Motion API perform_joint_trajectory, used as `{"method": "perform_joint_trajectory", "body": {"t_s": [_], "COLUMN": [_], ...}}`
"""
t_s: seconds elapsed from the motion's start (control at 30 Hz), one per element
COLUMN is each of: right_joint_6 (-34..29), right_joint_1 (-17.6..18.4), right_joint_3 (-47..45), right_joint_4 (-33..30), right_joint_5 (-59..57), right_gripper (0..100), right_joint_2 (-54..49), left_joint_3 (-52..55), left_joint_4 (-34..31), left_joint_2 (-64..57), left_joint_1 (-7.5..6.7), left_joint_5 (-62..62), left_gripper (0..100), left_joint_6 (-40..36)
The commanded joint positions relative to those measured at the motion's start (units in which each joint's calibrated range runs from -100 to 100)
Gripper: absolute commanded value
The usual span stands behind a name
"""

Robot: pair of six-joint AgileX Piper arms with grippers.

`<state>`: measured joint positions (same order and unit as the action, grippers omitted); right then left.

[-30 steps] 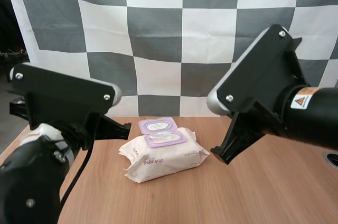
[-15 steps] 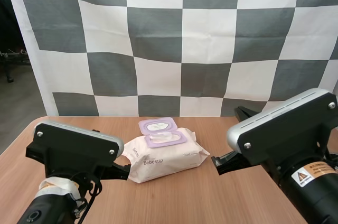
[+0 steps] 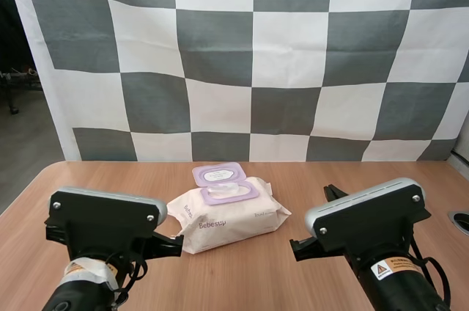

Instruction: Open the wet wipes lid

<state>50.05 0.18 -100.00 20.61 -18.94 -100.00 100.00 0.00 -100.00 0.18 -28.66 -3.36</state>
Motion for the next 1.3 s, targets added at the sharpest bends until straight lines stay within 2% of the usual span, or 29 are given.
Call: {"method": "perform_joint_trajectory", "body": {"t_s": [0.0, 0.13, 0.4, 0.6, 0.7, 0.8, 0.9, 1.17, 1.27], "right_joint_6": [0.68, -1.51, -17.65, -27.61, -26.71, -21.16, -20.28, -20.62, -24.10], "right_joint_1": [0.00, -0.07, -1.98, -3.05, -3.18, -3.18, -3.18, -3.18, -3.18], "right_joint_3": [0.00, 0.00, 0.00, 0.00, 0.00, 0.00, 0.00, 0.00, 0.00], "right_joint_4": [-6.49, -3.29, -2.45, -2.56, -4.97, -14.71, -20.61, -17.38, -17.27], "right_joint_5": [-2.15, -2.92, -12.48, -12.83, -12.83, -11.68, -10.20, -11.81, -12.00], "right_gripper": [0, 0, 0, 0, 0, 0, 0, 0, 0], "right_joint_2": [0.00, 0.00, 0.00, 0.00, 0.00, 0.00, 0.00, 0.00, 0.00], "left_joint_3": [0.00, 0.00, 0.00, 0.00, 0.00, 0.00, 0.00, 0.00, 0.00], "left_joint_4": [0.00, 0.97, 3.16, 3.16, 3.03, 2.79, 2.79, 2.79, 2.79], "left_joint_2": [0.00, 0.00, 0.00, 0.00, 0.00, 0.00, 0.00, 0.00, 0.00], "left_joint_1": [-0.01, -0.01, -0.01, -0.01, -0.01, -0.01, -0.01, -0.01, -0.01], "left_joint_5": [-3.84, -3.40, -1.21, -1.21, -1.21, -1.21, -1.21, -1.21, -1.21], "left_gripper": [0, 0, 0, 0, 0, 0, 0, 0, 0], "left_joint_6": [0.54, 0.43, -5.36, -6.97, -7.30, -7.29, -7.29, -7.29, -7.29]}}
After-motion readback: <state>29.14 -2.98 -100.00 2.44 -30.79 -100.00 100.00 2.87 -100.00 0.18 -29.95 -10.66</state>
